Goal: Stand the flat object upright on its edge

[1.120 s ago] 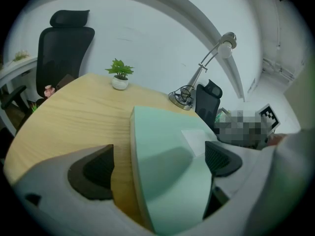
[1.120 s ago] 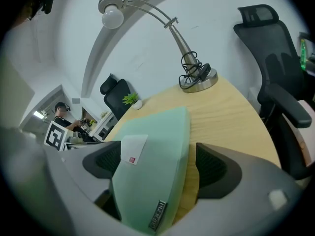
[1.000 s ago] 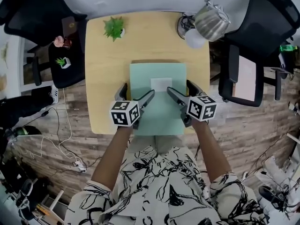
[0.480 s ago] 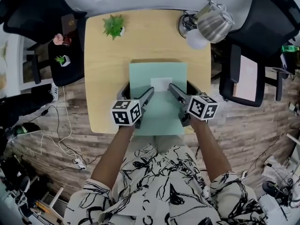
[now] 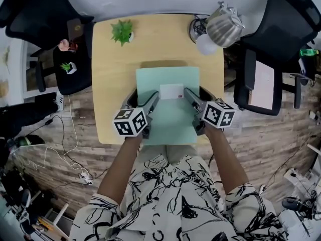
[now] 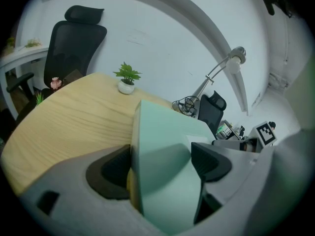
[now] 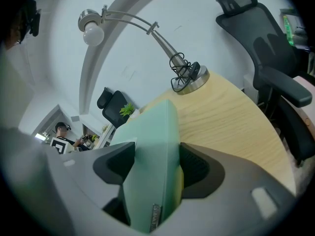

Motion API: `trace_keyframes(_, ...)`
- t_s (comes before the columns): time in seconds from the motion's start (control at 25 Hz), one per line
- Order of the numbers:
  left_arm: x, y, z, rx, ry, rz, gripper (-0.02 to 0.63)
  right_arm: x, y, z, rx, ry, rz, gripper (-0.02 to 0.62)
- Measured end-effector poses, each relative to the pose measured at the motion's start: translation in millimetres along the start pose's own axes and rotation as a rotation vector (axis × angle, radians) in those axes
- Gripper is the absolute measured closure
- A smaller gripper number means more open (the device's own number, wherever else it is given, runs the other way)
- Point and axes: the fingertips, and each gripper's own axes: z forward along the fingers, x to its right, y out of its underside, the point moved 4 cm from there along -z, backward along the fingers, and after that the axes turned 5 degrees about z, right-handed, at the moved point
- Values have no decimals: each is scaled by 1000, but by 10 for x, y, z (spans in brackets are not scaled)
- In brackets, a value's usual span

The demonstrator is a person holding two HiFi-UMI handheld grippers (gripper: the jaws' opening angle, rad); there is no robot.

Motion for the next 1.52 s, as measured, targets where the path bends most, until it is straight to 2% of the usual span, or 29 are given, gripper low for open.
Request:
trace_keyframes(0.2, 9, -234, -137, 58, 12, -27, 243, -204, -137, -88, 40, -30, -48, 301)
trace_keyframes(0.52, 141, -614, -316, 122, 45, 42, 244, -541, -408, -251, 94, -60, -139, 302)
trace_keyframes(0.8, 263, -890, -544, 185, 102, 93, 244, -885, -603, -449, 148, -84, -259, 302)
trace_keyframes(1.24, 431, -1277, -906, 311, 166, 253, 244, -1358, -805, -704, 254, -140, -476, 304)
trace_keyframes(1.52, 534, -1415, -1123, 456, 197, 369, 242, -1581, -839, -873, 373, -176, -603, 304)
